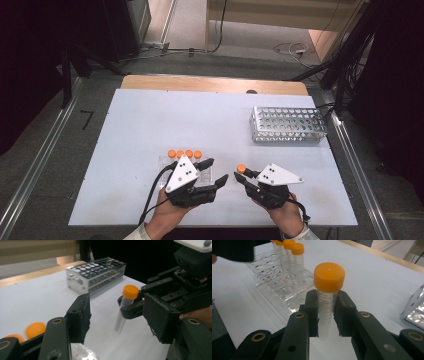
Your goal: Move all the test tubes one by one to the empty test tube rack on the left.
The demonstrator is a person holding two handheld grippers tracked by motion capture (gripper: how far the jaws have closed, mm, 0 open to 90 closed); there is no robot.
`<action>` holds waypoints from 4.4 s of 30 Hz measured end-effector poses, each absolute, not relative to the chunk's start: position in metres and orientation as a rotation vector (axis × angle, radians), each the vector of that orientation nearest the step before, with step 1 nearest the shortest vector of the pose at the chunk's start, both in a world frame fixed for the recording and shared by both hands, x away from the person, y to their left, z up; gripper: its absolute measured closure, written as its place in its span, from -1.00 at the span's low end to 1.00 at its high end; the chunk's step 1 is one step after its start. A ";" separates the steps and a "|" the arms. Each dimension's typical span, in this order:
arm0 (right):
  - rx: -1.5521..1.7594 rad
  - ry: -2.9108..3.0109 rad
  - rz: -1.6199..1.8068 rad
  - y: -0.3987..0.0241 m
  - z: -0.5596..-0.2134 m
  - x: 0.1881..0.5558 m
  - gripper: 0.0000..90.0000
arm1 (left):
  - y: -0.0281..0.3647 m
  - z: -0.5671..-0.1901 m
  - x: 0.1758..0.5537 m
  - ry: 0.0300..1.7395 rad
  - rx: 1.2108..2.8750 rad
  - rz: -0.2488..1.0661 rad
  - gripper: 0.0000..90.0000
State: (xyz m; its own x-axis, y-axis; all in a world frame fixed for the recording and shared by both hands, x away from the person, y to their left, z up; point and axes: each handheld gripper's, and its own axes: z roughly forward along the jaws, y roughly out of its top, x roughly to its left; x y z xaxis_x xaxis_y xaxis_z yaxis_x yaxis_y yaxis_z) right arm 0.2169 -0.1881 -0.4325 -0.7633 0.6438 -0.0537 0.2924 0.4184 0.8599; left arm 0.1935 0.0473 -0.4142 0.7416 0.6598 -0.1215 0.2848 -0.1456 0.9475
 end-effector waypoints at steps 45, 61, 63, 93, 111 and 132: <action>0.796 2.386 1.366 -0.193 -0.437 0.215 -0.55 | 0.044 -0.405 0.192 0.693 1.721 0.336 0.55; 0.796 2.398 1.354 -0.195 -0.441 0.218 -0.57 | 0.119 -0.394 0.173 0.832 1.659 0.400 0.55; 0.797 2.397 1.354 -0.195 -0.442 0.219 -0.57 | 0.125 -0.393 0.172 0.839 1.654 0.409 0.55; 0.826 2.386 1.343 -0.196 -0.444 0.222 -0.55 | 0.181 -0.393 0.195 1.024 1.600 0.637 0.55; 0.835 2.388 1.337 -0.197 -0.444 0.222 -0.55 | 0.170 -0.406 0.210 1.034 1.633 0.713 0.55; 0.837 2.391 1.331 -0.197 -0.445 0.223 -0.55 | 0.169 -0.431 0.211 1.096 1.656 0.651 0.40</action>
